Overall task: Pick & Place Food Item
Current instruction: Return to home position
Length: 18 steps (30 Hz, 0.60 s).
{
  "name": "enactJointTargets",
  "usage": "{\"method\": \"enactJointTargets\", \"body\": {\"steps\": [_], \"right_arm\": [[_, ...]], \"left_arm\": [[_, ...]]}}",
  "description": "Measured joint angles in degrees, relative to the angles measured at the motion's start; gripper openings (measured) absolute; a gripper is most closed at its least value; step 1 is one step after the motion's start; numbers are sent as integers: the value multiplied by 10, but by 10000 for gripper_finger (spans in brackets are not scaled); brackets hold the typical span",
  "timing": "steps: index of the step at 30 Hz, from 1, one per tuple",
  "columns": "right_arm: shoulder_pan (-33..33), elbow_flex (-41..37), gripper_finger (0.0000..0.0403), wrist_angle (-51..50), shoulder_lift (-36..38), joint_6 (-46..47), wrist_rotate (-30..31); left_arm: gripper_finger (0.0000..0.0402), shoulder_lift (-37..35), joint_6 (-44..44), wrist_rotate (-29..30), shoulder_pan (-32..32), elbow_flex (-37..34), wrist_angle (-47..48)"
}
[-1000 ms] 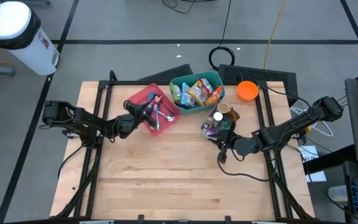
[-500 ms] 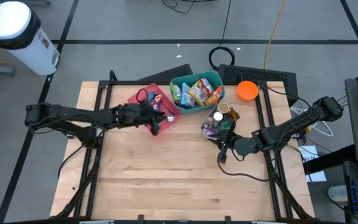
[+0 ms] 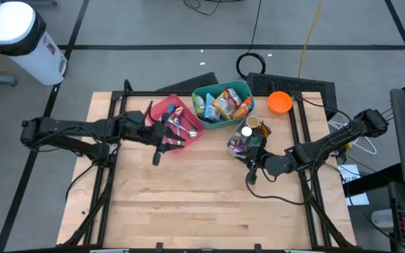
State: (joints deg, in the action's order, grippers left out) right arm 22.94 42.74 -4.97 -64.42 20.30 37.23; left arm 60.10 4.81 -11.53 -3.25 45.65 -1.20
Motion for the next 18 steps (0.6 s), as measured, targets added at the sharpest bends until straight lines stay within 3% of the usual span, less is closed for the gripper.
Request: {"method": "enactJointTargets", "body": {"steps": [9,18], "right_arm": [[0,0,59,0,0,0,1],[0,0,59,0,0,0,-2]], "left_arm": [[108,-3,37,42,-3,0,22],[108,-13,14,29,-64,-1,116]]}}
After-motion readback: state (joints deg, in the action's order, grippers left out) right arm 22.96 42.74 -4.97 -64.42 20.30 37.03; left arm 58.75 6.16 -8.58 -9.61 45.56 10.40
